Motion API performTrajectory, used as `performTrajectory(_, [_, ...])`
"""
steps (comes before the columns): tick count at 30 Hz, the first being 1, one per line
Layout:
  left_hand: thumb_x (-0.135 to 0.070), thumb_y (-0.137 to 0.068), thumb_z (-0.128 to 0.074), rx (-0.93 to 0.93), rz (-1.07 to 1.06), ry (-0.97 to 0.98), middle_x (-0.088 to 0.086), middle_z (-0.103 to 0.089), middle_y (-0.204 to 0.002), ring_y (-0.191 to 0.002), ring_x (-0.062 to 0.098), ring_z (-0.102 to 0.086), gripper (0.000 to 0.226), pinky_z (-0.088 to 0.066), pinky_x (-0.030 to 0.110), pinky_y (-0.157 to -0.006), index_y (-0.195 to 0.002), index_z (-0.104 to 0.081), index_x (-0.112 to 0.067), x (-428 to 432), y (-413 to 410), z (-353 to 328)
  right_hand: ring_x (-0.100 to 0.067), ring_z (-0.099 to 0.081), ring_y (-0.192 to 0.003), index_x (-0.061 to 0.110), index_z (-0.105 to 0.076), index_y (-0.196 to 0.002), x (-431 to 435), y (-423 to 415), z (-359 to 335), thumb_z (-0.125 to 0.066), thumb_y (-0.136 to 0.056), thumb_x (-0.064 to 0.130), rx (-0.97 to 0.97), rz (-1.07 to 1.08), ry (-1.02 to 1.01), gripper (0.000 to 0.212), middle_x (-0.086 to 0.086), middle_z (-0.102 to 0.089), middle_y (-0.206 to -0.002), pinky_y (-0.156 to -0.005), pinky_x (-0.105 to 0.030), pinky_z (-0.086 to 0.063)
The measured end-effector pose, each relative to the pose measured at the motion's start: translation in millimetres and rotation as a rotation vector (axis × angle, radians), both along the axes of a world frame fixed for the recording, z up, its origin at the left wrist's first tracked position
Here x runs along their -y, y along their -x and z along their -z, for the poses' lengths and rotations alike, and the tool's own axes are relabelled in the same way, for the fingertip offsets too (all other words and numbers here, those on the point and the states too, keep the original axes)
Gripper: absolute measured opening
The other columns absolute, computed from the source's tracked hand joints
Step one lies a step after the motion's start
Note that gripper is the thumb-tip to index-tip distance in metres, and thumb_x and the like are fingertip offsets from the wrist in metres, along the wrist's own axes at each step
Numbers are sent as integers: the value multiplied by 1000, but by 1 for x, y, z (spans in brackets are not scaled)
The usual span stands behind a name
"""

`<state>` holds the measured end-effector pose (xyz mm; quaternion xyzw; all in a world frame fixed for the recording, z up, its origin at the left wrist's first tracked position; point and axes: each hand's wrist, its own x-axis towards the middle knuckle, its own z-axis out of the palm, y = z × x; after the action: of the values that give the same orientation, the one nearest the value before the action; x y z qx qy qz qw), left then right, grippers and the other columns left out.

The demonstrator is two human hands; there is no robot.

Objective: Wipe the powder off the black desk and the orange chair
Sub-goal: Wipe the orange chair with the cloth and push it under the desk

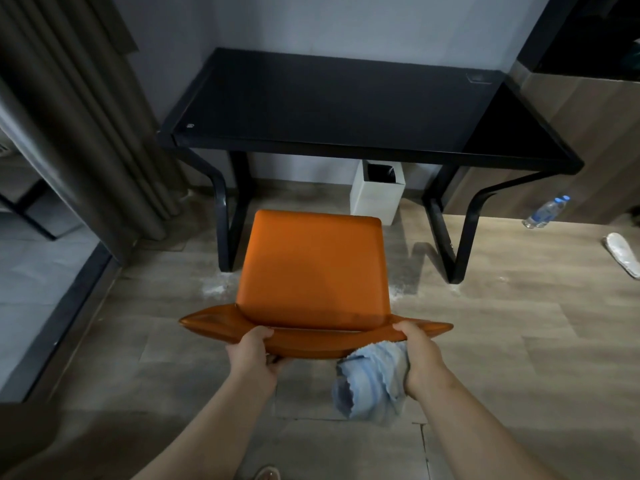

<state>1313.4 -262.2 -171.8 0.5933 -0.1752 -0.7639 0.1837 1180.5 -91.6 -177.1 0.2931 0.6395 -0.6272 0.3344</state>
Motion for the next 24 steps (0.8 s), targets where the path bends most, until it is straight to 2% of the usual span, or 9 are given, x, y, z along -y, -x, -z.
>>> performTrajectory(2, [5, -85, -52, -22, -19, 25, 16, -53, -112, -84, 32, -55, 56, -52, 48, -56, -134, -41, -19, 0, 11, 1, -42, -67, -92, 4, -65, -93, 1, 13, 0, -69, -69, 14, -23, -3, 30, 26, -25, -69, -100, -88, -58, -50])
performTrajectory(4, [5, -85, -52, -35, -25, 39, 15, -55, -106, -84, 32, -56, 53, -52, 46, -54, -132, -43, -16, 6, 19, 3, -42, -66, -93, 3, -65, -97, 6, 23, -1, -70, -70, 14, -33, -20, 47, 30, -25, -68, -102, -89, -58, -50])
performTrajectory(9, [3, -86, -52, -52, -5, 70, 17, -52, -121, -87, 32, -56, 50, -51, 43, -47, -132, -45, -15, 44, 46, 6, -39, -67, -92, 3, -64, -100, 38, 49, -2, -70, -73, 14, -72, -35, 91, 30, -24, -68, -101, -89, -54, -51])
performTrajectory(13, [2, -85, -54, -45, 11, 96, 17, -49, -123, -93, 34, -54, 48, -51, 50, -53, -129, -44, -14, 89, 78, 9, -37, -67, -89, 5, -64, -100, 77, 80, 1, -72, -72, 17, -99, -52, 100, 31, -21, -69, -98, -87, -52, -52])
performTrajectory(18, [3, -86, -54, -49, 47, 104, 17, -48, -125, -96, 37, -53, 49, -50, 55, -57, -131, -41, -12, 149, 129, 6, -36, -64, -100, 10, -61, -116, 134, 129, 6, -73, -70, 26, -83, -98, 122, 50, -19, -67, -110, -96, -51, -48])
performTrajectory(24, [1, -88, -53, -49, 101, 123, 18, -50, -124, -96, 37, -55, 50, -49, 57, -63, -134, -37, -10, 217, 196, 4, -35, -63, -103, 11, -58, -120, 197, 194, 10, -73, -69, 30, -75, -105, 115, 56, -17, -65, -114, -97, -50, -47])
